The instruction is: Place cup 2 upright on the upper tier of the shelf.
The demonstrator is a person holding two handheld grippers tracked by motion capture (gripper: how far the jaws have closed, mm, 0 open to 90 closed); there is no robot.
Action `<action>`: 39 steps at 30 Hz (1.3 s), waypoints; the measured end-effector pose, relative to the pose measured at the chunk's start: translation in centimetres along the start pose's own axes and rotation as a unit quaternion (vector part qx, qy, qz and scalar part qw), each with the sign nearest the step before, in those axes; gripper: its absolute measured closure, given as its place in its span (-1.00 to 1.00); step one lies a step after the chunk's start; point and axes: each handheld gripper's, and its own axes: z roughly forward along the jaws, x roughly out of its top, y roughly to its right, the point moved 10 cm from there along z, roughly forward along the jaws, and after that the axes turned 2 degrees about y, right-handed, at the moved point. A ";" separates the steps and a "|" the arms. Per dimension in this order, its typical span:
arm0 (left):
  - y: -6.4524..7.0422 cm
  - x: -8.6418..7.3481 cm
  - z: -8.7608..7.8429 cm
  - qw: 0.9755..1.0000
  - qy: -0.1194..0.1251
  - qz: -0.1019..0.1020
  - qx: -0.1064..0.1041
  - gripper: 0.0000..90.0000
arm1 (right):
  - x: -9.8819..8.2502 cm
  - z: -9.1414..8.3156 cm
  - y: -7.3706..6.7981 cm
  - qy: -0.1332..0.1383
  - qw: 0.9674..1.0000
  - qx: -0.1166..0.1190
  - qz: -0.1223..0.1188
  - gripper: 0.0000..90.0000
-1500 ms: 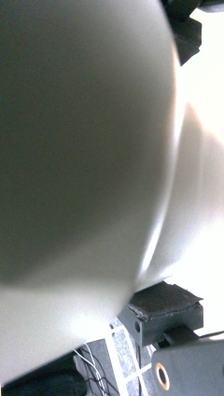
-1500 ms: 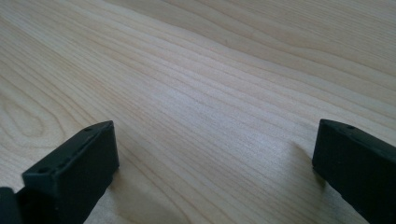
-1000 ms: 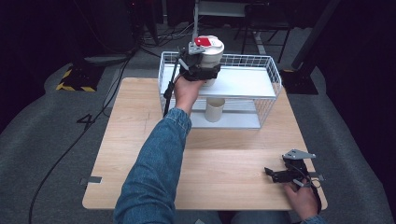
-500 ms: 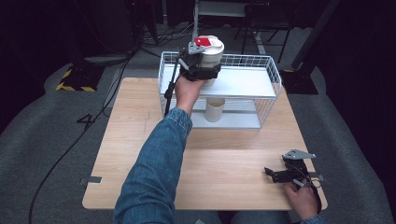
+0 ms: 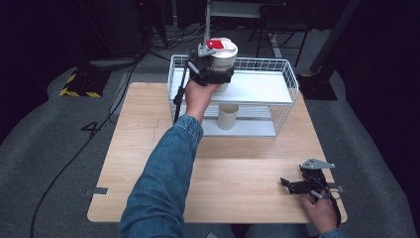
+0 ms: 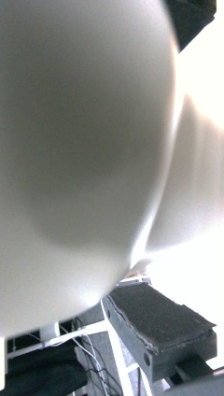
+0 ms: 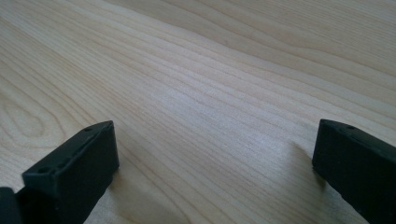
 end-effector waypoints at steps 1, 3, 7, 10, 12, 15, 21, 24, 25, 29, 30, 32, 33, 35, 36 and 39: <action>0.0 0.2 -0.3 1.000 0.004 -0.001 0.000 -1.00 | 0.0 0.0 0.0 0.000 1.000 0.000 0.000 -0.99; 0.0 0.3 -0.7 1.000 0.005 0.003 -0.002 -1.00 | 0.0 0.0 0.0 0.000 1.000 0.000 0.000 -0.99; -0.2 0.3 -1.9 1.000 0.009 0.005 0.003 -1.00 | 0.0 0.0 0.0 0.000 1.000 0.000 0.000 -0.99; -0.2 0.4 -3.0 1.000 0.017 0.005 0.001 -1.00 | 0.0 0.0 0.0 0.000 1.000 0.000 0.000 -0.99; 0.0 0.2 -3.8 1.000 0.017 0.007 -0.004 -1.00 | 0.0 0.0 0.0 -0.001 1.000 0.001 0.001 -0.99; 0.5 0.1 -5.1 1.000 0.022 0.010 -0.011 -1.00 | 0.0 0.0 0.0 0.000 1.000 0.001 0.001 -0.99; 1.7 -0.3 -7.8 0.999 0.028 0.020 -0.025 -1.00 | 0.0 0.0 0.0 -0.001 1.000 0.001 0.000 -0.99; 2.4 -0.6 -9.3 0.999 0.031 0.025 -0.030 -1.00 | 0.0 0.0 0.0 -0.001 1.000 0.001 0.000 -0.99; 2.6 -0.7 -9.7 0.999 0.032 0.028 -0.031 -1.00 | 0.0 0.0 0.0 -0.001 1.000 0.001 0.000 -0.99; 3.1 -1.4 -11.4 0.999 0.028 0.033 -0.032 -1.00 | 0.0 0.0 0.0 -0.001 1.000 0.001 0.000 -0.99; 3.3 -1.6 -11.9 0.999 0.027 0.033 -0.032 -1.00 | 0.0 0.0 0.0 -0.001 1.000 0.001 0.000 -0.99; 3.4 -2.0 -12.5 0.998 0.027 0.036 -0.031 -1.00 | 0.0 0.0 0.0 -0.001 1.000 0.001 0.000 -0.99; 3.4 -2.2 -13.0 0.998 0.026 0.037 -0.032 -1.00 | 0.0 0.0 0.0 -0.001 1.000 0.001 0.000 -0.99; 3.4 -2.6 -13.7 0.999 0.025 0.037 -0.031 -1.00 | 0.0 0.0 0.0 -0.001 1.000 0.001 0.000 -0.99; 3.4 -2.8 -14.1 0.999 0.026 0.035 -0.030 -1.00 | 0.0 0.0 0.0 -0.001 1.000 0.001 0.000 -0.99; 3.4 -3.5 -15.2 0.999 0.023 0.036 -0.029 -1.00 | 0.0 0.0 0.0 -0.001 1.000 0.001 0.000 -0.99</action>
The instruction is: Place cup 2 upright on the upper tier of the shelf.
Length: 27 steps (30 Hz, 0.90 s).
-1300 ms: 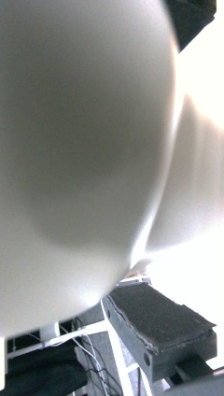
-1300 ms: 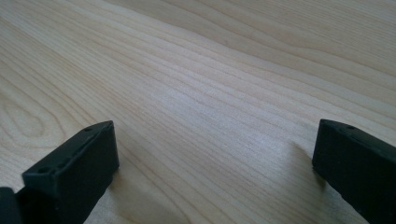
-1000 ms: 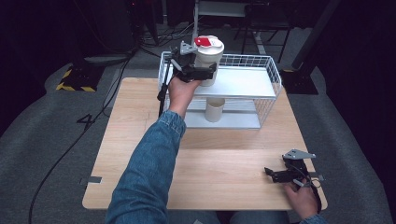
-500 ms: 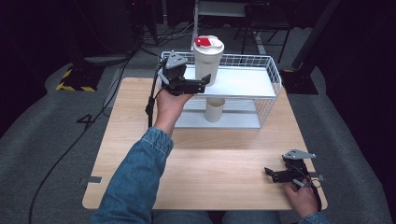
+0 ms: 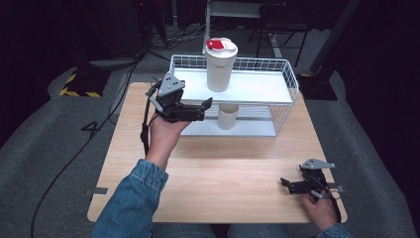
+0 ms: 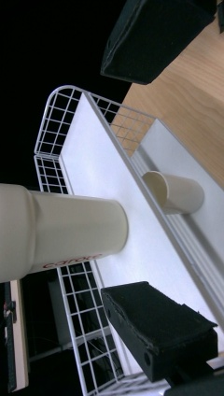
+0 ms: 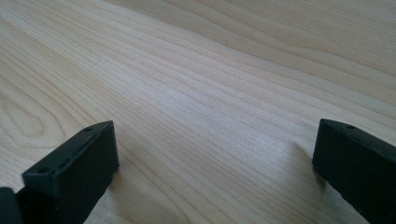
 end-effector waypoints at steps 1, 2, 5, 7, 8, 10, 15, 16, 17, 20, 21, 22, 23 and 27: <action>0.0 -0.2 -0.5 1.000 0.000 0.001 0.001 -1.00 | 0.0 0.0 0.0 0.000 1.000 0.000 0.000 -0.99; 0.0 -0.4 -0.9 1.000 -0.001 0.002 0.002 -1.00 | 0.0 0.0 0.0 0.000 1.000 0.000 0.000 -0.99; 0.1 -1.0 -1.9 1.000 -0.002 0.004 0.004 -1.00 | 0.0 0.0 0.0 0.000 1.000 0.000 0.000 -0.99; 0.1 -1.5 -2.8 1.000 -0.003 0.007 0.007 -1.00 | 0.0 0.0 0.0 0.000 1.000 0.000 0.000 -0.99; 0.1 -1.8 -3.1 1.000 -0.005 0.010 0.008 -1.00 | 0.0 0.0 0.0 0.000 1.000 0.000 0.000 -0.99; 0.2 -2.3 -3.5 1.000 -0.010 0.015 0.009 -1.00 | 0.0 0.0 0.0 0.000 1.000 0.000 0.000 -0.99; 0.1 -4.0 -4.6 0.999 -0.030 0.028 0.013 -1.00 | 0.0 0.0 0.0 0.000 1.000 0.000 0.000 -0.99; 0.1 -4.2 -4.8 0.999 -0.028 0.025 0.012 -1.00 | 0.0 0.0 0.0 0.000 1.000 0.000 0.000 -0.99; 0.1 -4.5 -5.0 0.999 -0.030 0.024 0.011 -1.00 | 0.0 0.0 0.0 0.000 1.000 0.000 0.000 -0.99; 0.0 -5.5 -5.8 0.999 -0.030 0.019 0.009 -1.00 | 0.0 0.0 0.0 0.000 1.000 0.000 0.000 -0.99; -0.1 -5.8 -6.0 0.999 -0.031 0.018 0.009 -1.00 | 0.0 0.0 0.0 0.000 1.000 0.000 0.000 -0.99; -0.2 -6.2 -6.3 0.999 -0.034 0.016 0.009 -1.00 | 0.0 0.0 0.0 0.000 1.000 0.000 0.000 -0.99; -0.2 -6.7 -6.6 0.999 -0.036 0.012 0.008 -1.00 | 0.0 0.0 0.0 0.000 1.000 0.000 0.000 -0.99; -0.8 -8.7 -7.2 0.998 -0.051 0.014 0.015 -1.00 | 0.0 0.0 0.0 0.000 1.000 0.000 0.000 -0.99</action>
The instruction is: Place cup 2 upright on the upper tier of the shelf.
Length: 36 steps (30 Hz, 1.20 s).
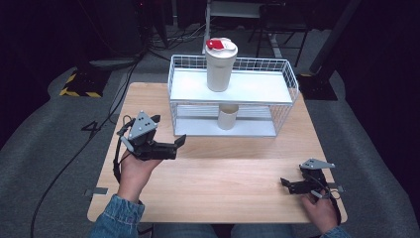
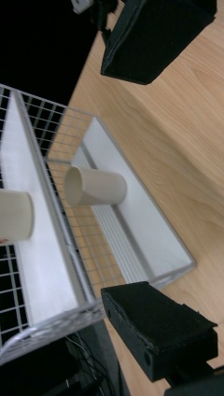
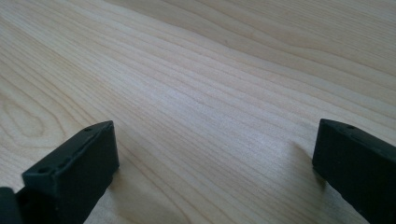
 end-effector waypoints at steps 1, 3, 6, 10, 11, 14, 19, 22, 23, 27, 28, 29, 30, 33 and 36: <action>-0.1 -0.5 0.0 1.000 -0.006 0.004 0.005 -1.00 | 0.0 0.0 0.0 0.000 1.000 0.000 0.001 -0.99; -0.4 -1.7 0.0 1.000 -0.019 0.011 0.015 -1.00 | 0.0 0.0 0.0 0.000 1.000 0.000 0.000 -0.99; -0.7 -3.2 -0.2 0.999 -0.031 0.015 0.026 -1.00 | 0.0 0.0 0.0 0.000 1.000 0.000 0.000 -0.99; -0.6 -5.3 -0.3 0.999 -0.043 0.010 0.025 -1.00 | 0.0 0.0 0.0 0.000 1.000 0.000 0.000 -0.99; -0.6 -5.6 -0.4 0.999 -0.046 0.012 0.024 -0.99 | 0.0 0.0 0.0 0.000 1.000 0.000 0.000 -0.99; -0.7 -7.0 -0.4 0.998 -0.053 0.002 0.022 -0.99 | 0.0 0.0 0.0 0.000 1.000 0.000 0.000 -0.99; -1.2 -9.7 -0.2 0.996 -0.083 -0.019 0.018 -0.99 | 0.0 0.0 0.0 0.000 1.000 0.000 0.000 -0.99; -1.6 -11.5 -0.1 0.994 -0.102 -0.039 0.019 -0.99 | 0.0 0.0 0.0 0.000 1.000 0.000 0.000 -0.99; -1.7 -11.9 -0.1 0.994 -0.105 -0.038 0.021 -0.99 | 0.0 0.0 0.0 0.000 1.000 0.000 0.000 -0.99; -2.1 -13.3 0.0 0.991 -0.119 -0.050 0.024 -0.99 | 0.0 0.0 0.0 0.000 1.000 0.000 0.000 -0.99; -2.3 -13.7 0.0 0.991 -0.122 -0.050 0.025 -0.99 | 0.0 0.0 0.0 0.000 1.000 0.000 0.000 -0.99; -2.3 -14.1 0.1 0.990 -0.126 -0.053 0.026 -0.99 | 0.0 0.0 0.0 0.000 1.000 0.000 0.000 -0.99; -2.4 -14.5 0.1 0.990 -0.131 -0.054 0.027 -0.99 | 0.0 0.0 0.0 0.000 1.000 0.000 0.000 -0.99; -2.6 -15.2 0.2 0.988 -0.138 -0.056 0.031 -0.99 | 0.0 0.0 0.0 0.000 1.000 0.000 0.000 -0.99; -3.0 -16.1 0.3 0.987 -0.143 -0.060 0.036 -0.99 | 0.0 0.0 0.0 0.000 1.000 0.000 0.000 -0.99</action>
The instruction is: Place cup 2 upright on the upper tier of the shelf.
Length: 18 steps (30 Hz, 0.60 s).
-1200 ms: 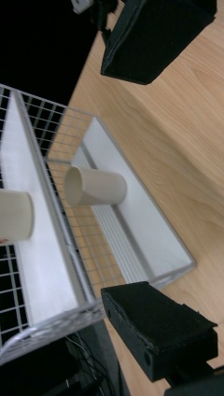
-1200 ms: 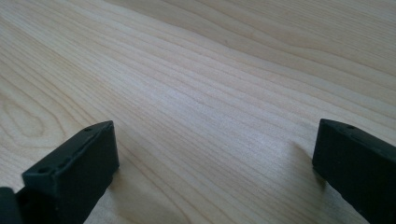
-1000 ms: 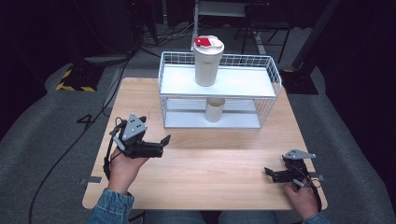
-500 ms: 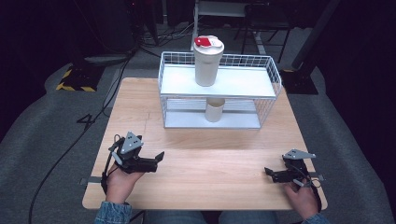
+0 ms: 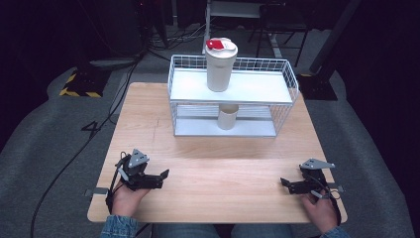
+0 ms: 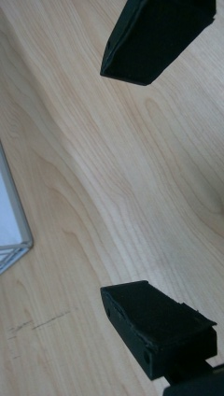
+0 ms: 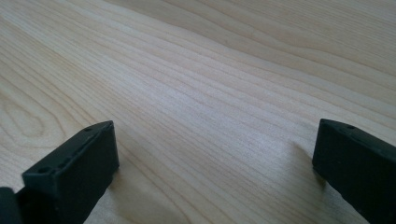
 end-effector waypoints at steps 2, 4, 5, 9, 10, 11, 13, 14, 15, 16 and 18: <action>-0.2 -0.4 0.2 1.000 -0.005 -0.002 0.002 -0.99 | 0.0 0.0 0.0 0.000 1.000 0.000 0.000 -0.99; -0.4 -1.0 0.4 1.000 -0.013 -0.005 0.003 -0.99 | 0.0 0.0 0.0 0.000 1.000 0.000 0.000 -0.99; -0.5 -1.2 0.5 1.000 -0.016 -0.007 0.004 -0.99 | 0.0 0.0 0.0 0.000 1.000 0.000 0.000 -0.99; -0.8 -2.1 0.9 1.000 -0.029 -0.008 0.006 -0.99 | 0.0 0.0 0.0 0.000 1.000 0.000 0.000 -0.99; -0.8 -2.4 1.0 0.999 -0.035 -0.010 0.005 -0.99 | 0.0 0.0 0.0 0.000 1.000 0.000 0.000 -0.99; -0.9 -2.5 1.0 0.999 -0.037 -0.008 0.008 -0.99 | 0.0 0.0 0.0 0.000 1.000 0.000 0.000 -0.99; -1.1 -2.8 1.2 0.999 -0.044 -0.005 0.011 -0.99 | 0.0 0.0 0.0 0.000 1.000 0.000 0.000 -0.99; -1.1 -3.1 1.3 0.999 -0.050 -0.005 0.013 -0.99 | 0.0 0.0 0.0 0.000 1.000 0.000 0.000 -0.99; -1.2 -3.3 1.5 0.998 -0.058 0.001 0.014 -0.99 | 0.0 0.0 0.0 0.000 1.000 0.000 0.001 -0.99; -1.2 -3.5 1.6 0.998 -0.061 0.003 0.018 -0.99 | 0.0 0.0 0.0 0.000 1.000 0.000 0.001 -0.99; -1.3 -3.7 1.7 0.998 -0.067 0.004 0.019 -0.99 | 0.0 0.0 0.0 0.000 1.000 0.000 0.001 -0.99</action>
